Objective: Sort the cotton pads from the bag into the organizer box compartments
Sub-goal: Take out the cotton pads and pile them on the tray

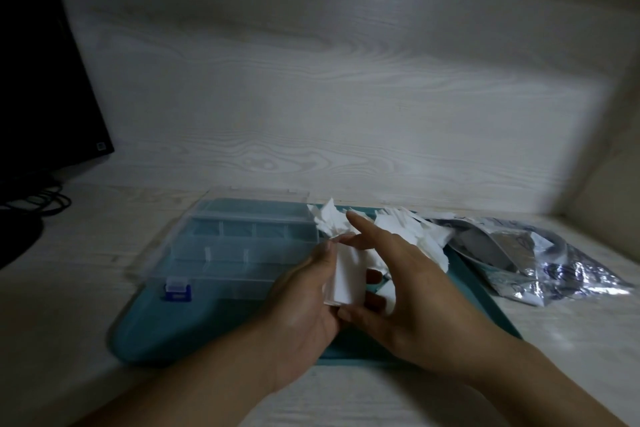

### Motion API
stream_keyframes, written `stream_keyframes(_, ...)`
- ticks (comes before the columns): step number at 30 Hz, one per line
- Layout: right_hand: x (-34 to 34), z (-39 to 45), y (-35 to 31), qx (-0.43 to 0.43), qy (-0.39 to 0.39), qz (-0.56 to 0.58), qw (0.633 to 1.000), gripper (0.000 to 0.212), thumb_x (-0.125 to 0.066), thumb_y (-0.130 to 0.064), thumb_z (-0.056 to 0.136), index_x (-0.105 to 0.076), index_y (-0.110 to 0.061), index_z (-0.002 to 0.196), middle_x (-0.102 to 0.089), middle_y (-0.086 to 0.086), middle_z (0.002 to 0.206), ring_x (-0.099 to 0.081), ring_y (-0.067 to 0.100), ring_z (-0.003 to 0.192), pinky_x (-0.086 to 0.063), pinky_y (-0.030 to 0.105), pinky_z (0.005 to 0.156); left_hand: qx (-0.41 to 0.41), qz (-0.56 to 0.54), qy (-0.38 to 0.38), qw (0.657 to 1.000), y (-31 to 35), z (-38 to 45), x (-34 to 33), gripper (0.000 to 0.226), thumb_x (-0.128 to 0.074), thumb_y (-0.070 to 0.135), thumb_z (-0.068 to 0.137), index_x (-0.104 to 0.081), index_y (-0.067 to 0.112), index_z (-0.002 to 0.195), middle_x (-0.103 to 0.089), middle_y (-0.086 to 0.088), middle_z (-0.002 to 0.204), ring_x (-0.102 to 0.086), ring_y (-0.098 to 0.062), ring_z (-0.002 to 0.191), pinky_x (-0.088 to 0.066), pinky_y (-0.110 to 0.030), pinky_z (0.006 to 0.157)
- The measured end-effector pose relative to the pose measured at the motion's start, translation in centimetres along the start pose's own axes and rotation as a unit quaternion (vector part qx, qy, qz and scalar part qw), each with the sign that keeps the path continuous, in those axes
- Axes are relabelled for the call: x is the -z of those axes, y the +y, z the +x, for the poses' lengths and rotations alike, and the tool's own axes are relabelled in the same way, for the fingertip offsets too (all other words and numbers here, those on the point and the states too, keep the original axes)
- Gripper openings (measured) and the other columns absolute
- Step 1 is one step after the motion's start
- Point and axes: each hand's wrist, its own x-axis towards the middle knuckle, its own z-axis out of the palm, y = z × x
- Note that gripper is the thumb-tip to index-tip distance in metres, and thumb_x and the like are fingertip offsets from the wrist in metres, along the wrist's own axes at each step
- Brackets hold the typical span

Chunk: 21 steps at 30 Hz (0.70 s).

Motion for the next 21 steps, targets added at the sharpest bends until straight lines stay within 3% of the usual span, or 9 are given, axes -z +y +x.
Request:
stream_keyframes(3, -0.1, 0.0, 0.0, -0.006, 0.000, 0.005, 1.000, 0.099, -0.073, -0.052, 0.077, -0.001, -0.056, 0.144, -0.037, -0.038, 0.130, -0.034, -0.011, 0.121, -0.025, 0.000, 0.095, -0.013, 0.002, -0.012, 1.000, 0.1, -0.1, -0.1, 0.037, -0.037, 0.031, 0.103, -0.067, 0.019, 0.121, -0.073, -0.013, 0.110, -0.068, -0.028, 0.090, -0.054, -0.042, 0.078)
stream_keyframes(6, -0.4, -0.1, 0.1, -0.009, 0.003, 0.010, 1.000, 0.097, -0.072, -0.052, 0.078, -0.003, -0.053, 0.145, -0.029, -0.049, 0.123, -0.029, -0.021, 0.119, -0.023, -0.002, 0.096, -0.019, 0.005, -0.026, 0.999, 0.0, -0.1, -0.1, 0.037, -0.039, 0.033, 0.100, -0.067, 0.019, 0.119, -0.073, -0.014, 0.110, -0.068, -0.027, 0.085, -0.054, -0.040, 0.072)
stream_keyframes(11, -0.2, -0.1, -0.2, -0.043, 0.002, 0.066, 0.997, 0.099, -0.072, -0.061, 0.073, -0.012, -0.046, 0.151, -0.041, -0.030, 0.135, -0.035, -0.014, 0.124, -0.028, -0.002, 0.095, -0.025, 0.030, -0.047, 0.998, 0.1, -0.2, 0.0, 0.038, -0.037, 0.032, 0.102, -0.070, 0.020, 0.116, -0.070, -0.014, 0.117, -0.065, -0.028, 0.093, -0.055, -0.042, 0.076)
stream_keyframes(13, 0.5, 0.2, 0.3, -0.060, 0.028, 0.108, 0.992, 0.085, -0.068, -0.066, 0.074, -0.027, -0.047, 0.147, -0.050, -0.028, 0.128, -0.043, -0.011, 0.121, -0.033, 0.001, 0.094, -0.020, 0.052, -0.055, 0.997, 0.2, -0.4, 0.0, 0.038, -0.035, 0.032, 0.103, -0.070, 0.023, 0.115, -0.072, -0.012, 0.111, -0.067, -0.025, 0.085, -0.057, -0.040, 0.070)
stream_keyframes(15, 1.2, 0.5, 2.0, -0.070, 0.115, 0.113, 0.985, 0.055, -0.063, -0.050, 0.085, -0.047, -0.041, 0.137, -0.060, -0.022, 0.119, -0.052, -0.005, 0.114, -0.043, 0.013, 0.094, -0.012, 0.062, -0.049, 0.997, 0.2, -0.5, 0.0, 0.036, -0.035, 0.031, 0.103, -0.067, 0.020, 0.116, -0.073, -0.016, 0.099, -0.065, -0.026, 0.072, -0.055, -0.038, 0.060)
stream_keyframes(17, 1.6, 0.8, 4.0, -0.093, 0.181, 0.054, 0.978, 0.038, -0.061, -0.033, 0.092, -0.056, -0.032, 0.130, -0.062, -0.016, 0.116, -0.054, 0.000, 0.110, -0.048, 0.029, 0.093, -0.009, 0.058, -0.040, 0.997, 0.3, -0.6, -0.1, 0.034, -0.037, 0.029, 0.103, -0.066, 0.014, 0.113, -0.068, -0.022, 0.094, -0.062, -0.027, 0.066, -0.053, -0.036, 0.054)
stream_keyframes(19, 1.6, 1.0, 5.5, -0.122, 0.176, -0.003, 0.977, 0.041, -0.062, -0.025, 0.092, -0.055, -0.026, 0.133, -0.060, -0.008, 0.120, -0.052, 0.012, 0.114, -0.047, 0.037, 0.093, -0.004, 0.051, -0.031, 0.998, 0.4, -0.5, -0.1, 0.033, -0.037, 0.027, 0.104, -0.065, 0.010, 0.110, -0.067, -0.025, 0.095, -0.061, -0.028, 0.064, -0.051, -0.035, 0.052)
stream_keyframes(21, 1.1, 1.1, 6.4, -0.132, 0.134, -0.036, 0.982, 0.048, -0.063, -0.022, 0.092, -0.051, -0.024, 0.139, -0.059, -0.003, 0.128, -0.048, 0.020, 0.120, -0.042, 0.035, 0.097, -0.001, 0.047, -0.026, 0.999, 0.4, -0.6, -0.1, 0.033, -0.036, 0.026, 0.104, -0.064, 0.009, 0.111, -0.068, -0.025, 0.095, -0.061, -0.028, 0.064, -0.050, -0.034, 0.051)
